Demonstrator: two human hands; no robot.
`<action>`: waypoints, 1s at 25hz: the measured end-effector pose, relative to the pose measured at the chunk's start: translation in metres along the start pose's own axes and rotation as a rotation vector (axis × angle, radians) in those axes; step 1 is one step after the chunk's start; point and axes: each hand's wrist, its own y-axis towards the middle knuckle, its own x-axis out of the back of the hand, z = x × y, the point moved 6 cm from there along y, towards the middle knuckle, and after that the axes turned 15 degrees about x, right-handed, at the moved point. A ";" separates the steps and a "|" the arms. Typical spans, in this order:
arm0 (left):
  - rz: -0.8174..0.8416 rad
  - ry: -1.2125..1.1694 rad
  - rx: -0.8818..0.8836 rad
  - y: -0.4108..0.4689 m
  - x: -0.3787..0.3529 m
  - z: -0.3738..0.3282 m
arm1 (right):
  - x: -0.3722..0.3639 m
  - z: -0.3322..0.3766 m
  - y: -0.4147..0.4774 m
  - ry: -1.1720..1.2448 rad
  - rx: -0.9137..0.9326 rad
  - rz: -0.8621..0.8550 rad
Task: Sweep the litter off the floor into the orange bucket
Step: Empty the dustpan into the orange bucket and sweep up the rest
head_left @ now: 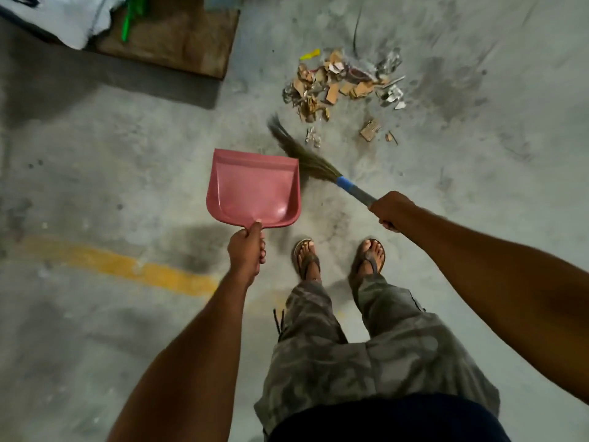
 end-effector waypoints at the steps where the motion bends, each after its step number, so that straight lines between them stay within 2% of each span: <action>1: 0.008 0.003 -0.002 0.004 -0.008 -0.006 | 0.002 -0.006 0.008 0.006 -0.044 -0.023; 4: 0.079 0.048 -0.020 0.015 -0.038 -0.031 | 0.019 -0.023 0.016 -0.090 -0.101 -0.127; 8: 0.188 0.138 -0.044 0.012 -0.071 -0.060 | 0.045 -0.041 -0.019 -0.213 -0.144 -0.260; 11: 0.243 0.164 -0.060 0.009 -0.084 -0.077 | 0.047 -0.060 -0.051 -0.149 -0.185 -0.333; 15: 0.245 0.149 -0.079 0.020 -0.074 -0.092 | 0.018 -0.064 -0.076 0.005 -0.157 -0.313; 21: 0.118 0.116 -0.103 0.066 -0.017 -0.103 | -0.037 0.028 -0.017 0.112 -0.009 -0.144; 25: 0.051 0.073 -0.103 0.104 0.007 -0.113 | -0.063 0.114 0.068 0.392 -0.019 -0.063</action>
